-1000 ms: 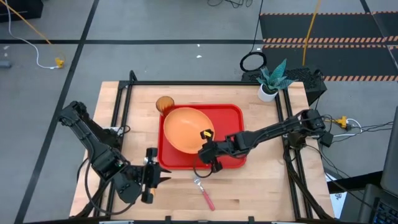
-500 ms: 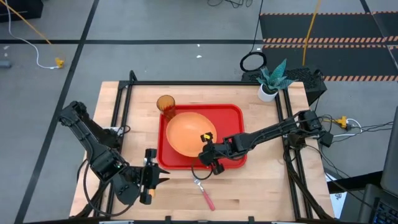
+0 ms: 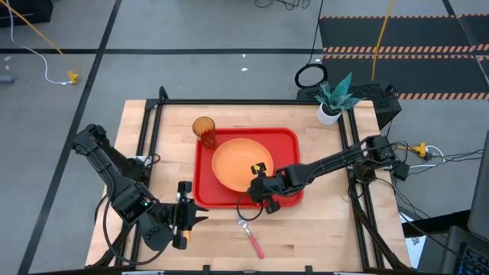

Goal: Pick and place plate/cup/fork/spoon on tray
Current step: Put the orange plate on the red tray to the bottom right of the brown cup

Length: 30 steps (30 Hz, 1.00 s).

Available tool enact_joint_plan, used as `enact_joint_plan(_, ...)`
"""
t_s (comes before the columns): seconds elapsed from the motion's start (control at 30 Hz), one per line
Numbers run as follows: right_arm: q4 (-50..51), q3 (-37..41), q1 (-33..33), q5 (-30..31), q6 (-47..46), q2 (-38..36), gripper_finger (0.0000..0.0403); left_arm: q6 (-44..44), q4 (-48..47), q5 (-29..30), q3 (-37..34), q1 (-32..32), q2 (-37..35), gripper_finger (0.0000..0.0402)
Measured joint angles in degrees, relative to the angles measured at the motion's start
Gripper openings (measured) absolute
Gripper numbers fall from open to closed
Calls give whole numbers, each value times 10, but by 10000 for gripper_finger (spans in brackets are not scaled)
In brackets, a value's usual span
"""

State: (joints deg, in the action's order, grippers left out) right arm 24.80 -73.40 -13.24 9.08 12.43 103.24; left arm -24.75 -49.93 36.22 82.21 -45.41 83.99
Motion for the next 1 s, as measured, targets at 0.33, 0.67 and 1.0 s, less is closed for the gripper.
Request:
enact_joint_plan(0.33,-14,23,1,16,2,0,0,-1,1,3,0,2,0,88)
enact_joint_plan(0.67,-32,23,4,13,3,14,0,0,3,3,0,4,0,88)
enact_joint_plan(1.0,-41,23,6,14,8,36,0,2,5,4,0,4,0,88)
